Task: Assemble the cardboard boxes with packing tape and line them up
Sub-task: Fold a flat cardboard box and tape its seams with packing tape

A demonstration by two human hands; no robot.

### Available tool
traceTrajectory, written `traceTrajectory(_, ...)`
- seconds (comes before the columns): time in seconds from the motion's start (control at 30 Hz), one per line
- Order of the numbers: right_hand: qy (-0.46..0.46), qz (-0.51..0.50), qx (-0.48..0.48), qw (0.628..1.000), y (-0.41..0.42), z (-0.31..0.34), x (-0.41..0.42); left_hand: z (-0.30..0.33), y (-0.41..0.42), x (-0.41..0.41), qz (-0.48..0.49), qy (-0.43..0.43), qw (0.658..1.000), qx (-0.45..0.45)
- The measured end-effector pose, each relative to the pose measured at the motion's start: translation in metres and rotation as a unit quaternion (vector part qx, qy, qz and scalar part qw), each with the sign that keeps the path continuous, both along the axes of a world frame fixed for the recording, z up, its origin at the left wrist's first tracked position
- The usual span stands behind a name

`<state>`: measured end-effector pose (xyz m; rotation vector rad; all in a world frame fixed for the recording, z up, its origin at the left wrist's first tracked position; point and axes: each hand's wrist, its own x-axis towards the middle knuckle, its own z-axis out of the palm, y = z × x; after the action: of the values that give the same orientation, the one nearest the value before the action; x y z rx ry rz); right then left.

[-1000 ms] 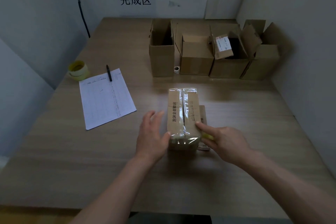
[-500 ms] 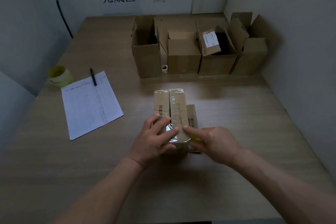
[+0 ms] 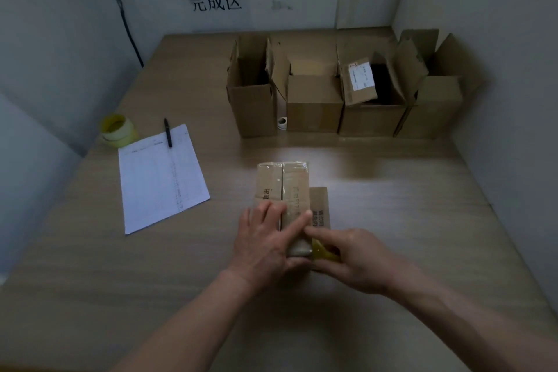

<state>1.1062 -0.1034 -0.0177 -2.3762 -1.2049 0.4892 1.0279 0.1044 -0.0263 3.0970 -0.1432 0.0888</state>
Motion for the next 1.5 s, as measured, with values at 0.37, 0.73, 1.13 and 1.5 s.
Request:
traceTrajectory(0.37, -0.007, 0.04, -0.078, 0.996, 0.005, 0.022, 0.018, 0.015, -0.021, -0.023, 0.083, 0.145, 0.986, -0.023)
traceTrajectory(0.73, -0.029, -0.045, -0.107, 0.993, 0.011, 0.021, 0.029, 0.027, -0.009, 0.018, -0.126, 0.058, 0.99, -0.035)
traceTrajectory(1.13, -0.101, -0.066, -0.158, 0.98, 0.008, 0.044, 0.052, 0.028, 0.002, 0.053, -0.16, 0.102, 0.978, -0.082)
traceTrajectory(1.5, -0.208, -0.042, -0.035, 0.977, 0.022, 0.032, 0.064, 0.033, -0.016, 0.107, 0.028, 0.278, 0.953, -0.118)
